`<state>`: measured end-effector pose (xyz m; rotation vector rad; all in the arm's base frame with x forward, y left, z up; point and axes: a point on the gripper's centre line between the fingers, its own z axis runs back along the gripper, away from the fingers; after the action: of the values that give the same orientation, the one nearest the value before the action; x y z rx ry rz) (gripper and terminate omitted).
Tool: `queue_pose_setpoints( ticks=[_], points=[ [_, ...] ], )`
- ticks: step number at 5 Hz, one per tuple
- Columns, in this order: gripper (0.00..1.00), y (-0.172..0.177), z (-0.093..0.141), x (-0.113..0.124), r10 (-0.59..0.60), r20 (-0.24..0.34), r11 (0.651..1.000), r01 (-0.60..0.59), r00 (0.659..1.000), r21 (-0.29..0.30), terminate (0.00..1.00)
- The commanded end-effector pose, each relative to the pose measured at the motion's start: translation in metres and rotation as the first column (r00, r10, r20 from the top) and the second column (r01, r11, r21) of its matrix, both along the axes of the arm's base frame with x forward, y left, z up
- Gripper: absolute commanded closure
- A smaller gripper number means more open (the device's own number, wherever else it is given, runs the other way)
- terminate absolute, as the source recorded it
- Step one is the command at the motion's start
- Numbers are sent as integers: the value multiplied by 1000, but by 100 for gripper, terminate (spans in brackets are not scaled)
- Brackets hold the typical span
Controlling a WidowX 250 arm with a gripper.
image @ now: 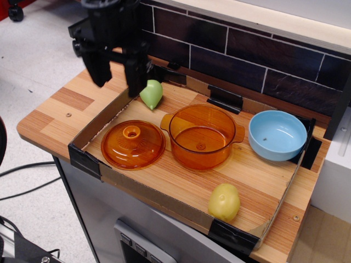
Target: Put lid on pot
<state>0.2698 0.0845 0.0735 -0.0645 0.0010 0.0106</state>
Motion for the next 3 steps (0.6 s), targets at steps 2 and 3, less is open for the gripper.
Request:
queue_pose_setpoints(
  ticks=[2, 3],
  points=[
    [0, -5, -29, -2, -64, -9, 998, 64, 998, 1, 0],
    [0, -12, -35, -4, -73, -13, 997, 73, 997, -21, 0]
  ],
)
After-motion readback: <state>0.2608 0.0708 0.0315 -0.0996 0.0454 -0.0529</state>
